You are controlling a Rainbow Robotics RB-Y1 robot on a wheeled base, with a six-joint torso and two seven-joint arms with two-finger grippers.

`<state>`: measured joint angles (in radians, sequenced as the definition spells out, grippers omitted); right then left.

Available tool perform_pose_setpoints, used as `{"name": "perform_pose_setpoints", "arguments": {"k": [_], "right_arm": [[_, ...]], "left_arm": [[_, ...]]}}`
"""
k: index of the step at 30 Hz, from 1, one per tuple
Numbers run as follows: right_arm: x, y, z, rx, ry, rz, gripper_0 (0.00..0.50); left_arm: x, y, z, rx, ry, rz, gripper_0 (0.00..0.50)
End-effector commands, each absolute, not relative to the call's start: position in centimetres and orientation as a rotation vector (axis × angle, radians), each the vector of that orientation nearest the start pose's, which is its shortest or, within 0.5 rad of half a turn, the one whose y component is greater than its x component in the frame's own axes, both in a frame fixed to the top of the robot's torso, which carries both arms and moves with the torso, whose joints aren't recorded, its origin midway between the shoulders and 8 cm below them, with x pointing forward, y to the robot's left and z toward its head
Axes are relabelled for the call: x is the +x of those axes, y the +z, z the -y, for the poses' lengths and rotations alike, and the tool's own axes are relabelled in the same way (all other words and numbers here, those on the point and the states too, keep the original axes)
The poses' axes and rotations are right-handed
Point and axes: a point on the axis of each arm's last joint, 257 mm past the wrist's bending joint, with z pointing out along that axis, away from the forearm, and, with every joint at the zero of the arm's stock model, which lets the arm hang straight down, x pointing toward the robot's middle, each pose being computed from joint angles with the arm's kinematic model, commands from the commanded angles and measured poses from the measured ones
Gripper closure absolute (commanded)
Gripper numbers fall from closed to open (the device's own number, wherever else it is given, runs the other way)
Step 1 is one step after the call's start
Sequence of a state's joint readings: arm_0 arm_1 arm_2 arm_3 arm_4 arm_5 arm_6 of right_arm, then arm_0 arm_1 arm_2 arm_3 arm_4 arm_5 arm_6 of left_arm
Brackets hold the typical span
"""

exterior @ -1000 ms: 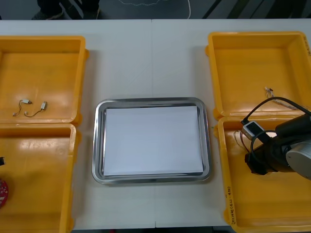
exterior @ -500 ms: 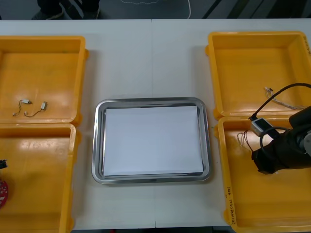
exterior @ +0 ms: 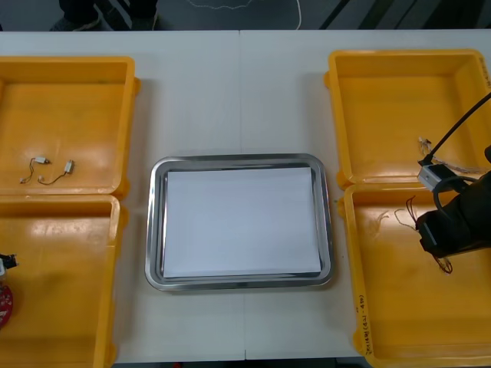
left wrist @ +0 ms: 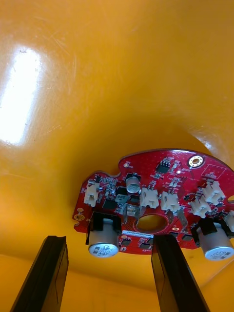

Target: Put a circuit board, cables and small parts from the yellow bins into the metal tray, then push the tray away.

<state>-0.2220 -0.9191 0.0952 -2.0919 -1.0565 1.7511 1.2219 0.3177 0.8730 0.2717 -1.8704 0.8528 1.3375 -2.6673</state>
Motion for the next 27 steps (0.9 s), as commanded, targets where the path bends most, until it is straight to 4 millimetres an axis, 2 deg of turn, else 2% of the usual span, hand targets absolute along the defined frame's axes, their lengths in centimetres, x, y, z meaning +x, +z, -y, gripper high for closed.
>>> {"name": "perform_pose_setpoints", "arguments": {"k": [1,12,18,19,20,21,23,25,27], "right_arm": [[35.8,-19.7,28.9,-0.301,0.096,-2.855,0.5],[35.5,-18.0,25.9,-0.101,0.181,-2.881,0.5],[36.4,-17.1,23.2,-0.016,0.27,-2.853,0.5],[36.4,-17.0,22.9,-0.019,0.277,-2.85,0.5],[36.7,-16.8,22.6,-0.015,0.283,-2.84,0.5],[36.9,-16.8,22.3,-0.013,0.291,-2.834,0.5],[37.1,-16.6,22.0,-0.008,0.299,-2.825,0.5],[37.5,-16.4,21.4,-0.003,0.316,-2.811,0.5],[37.7,-16.1,20.9,-0.001,0.329,-2.8,0.5]], "left_arm": [[28.0,-33.7,-49.6,1.492,0.348,-2.49,0.0],[27.8,-34.8,-48.9,1.461,0.341,-2.501,0.0],[27.8,-34.8,-49.0,1.463,0.349,-2.503,0.002],[27.8,-34.8,-49.1,1.462,0.348,-2.505,0.04],[27.8,-34.9,-49.1,1.459,0.346,-2.506,0.139],[27.8,-34.9,-49.1,1.457,0.343,-2.509,0.271],[27.8,-35.0,-49.1,1.453,0.339,-2.51,0.346],[27.8,-35.0,-49.2,1.452,0.34,-2.512,0.446],[27.9,-35.0,-49.1,1.452,0.339,-2.51,0.497]]}}
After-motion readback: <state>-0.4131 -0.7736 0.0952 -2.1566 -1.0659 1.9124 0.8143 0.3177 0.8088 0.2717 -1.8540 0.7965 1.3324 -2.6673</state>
